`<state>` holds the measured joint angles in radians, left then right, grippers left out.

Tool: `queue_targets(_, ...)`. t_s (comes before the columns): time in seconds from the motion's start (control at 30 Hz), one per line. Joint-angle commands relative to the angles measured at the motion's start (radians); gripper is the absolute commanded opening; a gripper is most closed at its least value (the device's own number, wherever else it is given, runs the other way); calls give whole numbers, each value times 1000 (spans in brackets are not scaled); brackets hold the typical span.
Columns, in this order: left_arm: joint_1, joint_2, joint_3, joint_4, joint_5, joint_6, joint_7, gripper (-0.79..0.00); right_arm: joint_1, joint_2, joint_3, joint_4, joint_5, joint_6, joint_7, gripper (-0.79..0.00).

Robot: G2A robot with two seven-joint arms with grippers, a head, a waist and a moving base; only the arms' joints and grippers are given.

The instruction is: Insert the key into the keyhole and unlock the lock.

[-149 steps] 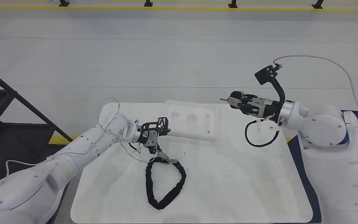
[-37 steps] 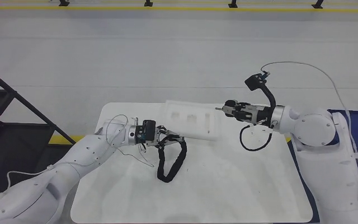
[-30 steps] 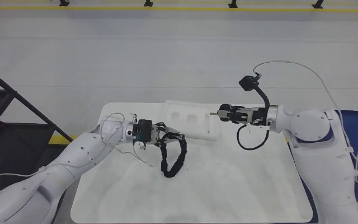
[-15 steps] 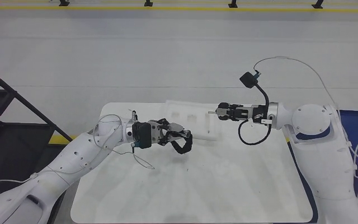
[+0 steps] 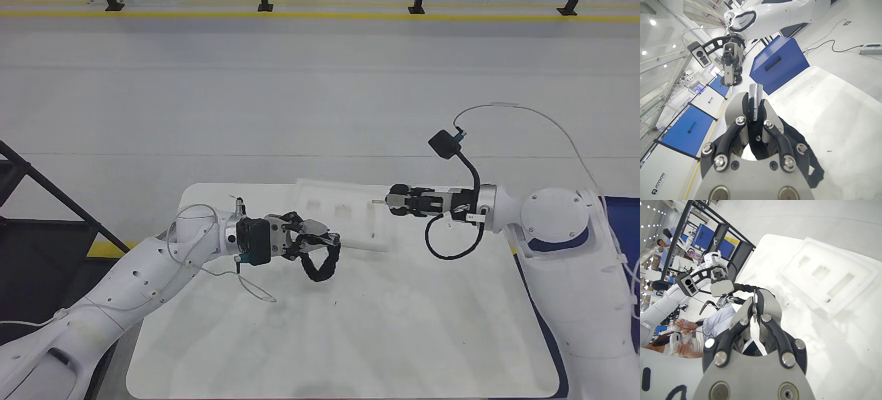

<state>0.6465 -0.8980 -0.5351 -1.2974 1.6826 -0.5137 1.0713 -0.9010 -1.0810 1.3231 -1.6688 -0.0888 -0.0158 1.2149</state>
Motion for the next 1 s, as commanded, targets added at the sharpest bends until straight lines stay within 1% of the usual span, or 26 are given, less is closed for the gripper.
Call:
queue_targets(0.0, 21, -1, -7, -8, -23, 4, -12, -785, 1, 3, -3, -7, -6, 26, 11, -785)
queue_targets(0.13, 42, -8, -19, -9, -38, 31, 12, -785, 4, 7, -22, -60, -18, 96, 56, -785)
queue_targets(0.23, 51, -19, -19, -2, -34, 67, 39, -785, -3, 13, -31, -123, -39, 145, 86, -785)
queue_targets(0.33, 53, -34, -9, 18, -11, 104, 51, -785, -21, 17, -23, -204, -11, 196, 103, -785)
queue_targets(0.4, 48, -45, -2, 29, 11, 126, 45, -785, -36, 20, -16, -247, 19, 211, 111, -785)
queue_targets(0.6, 47, -84, 5, 73, -20, 186, 108, -785, -56, 29, -23, -312, -13, 269, 111, -785)
queue_targets(0.97, 34, -147, 28, 181, -36, 190, 162, -785, -59, 38, -54, -363, -40, 318, 88, -785)
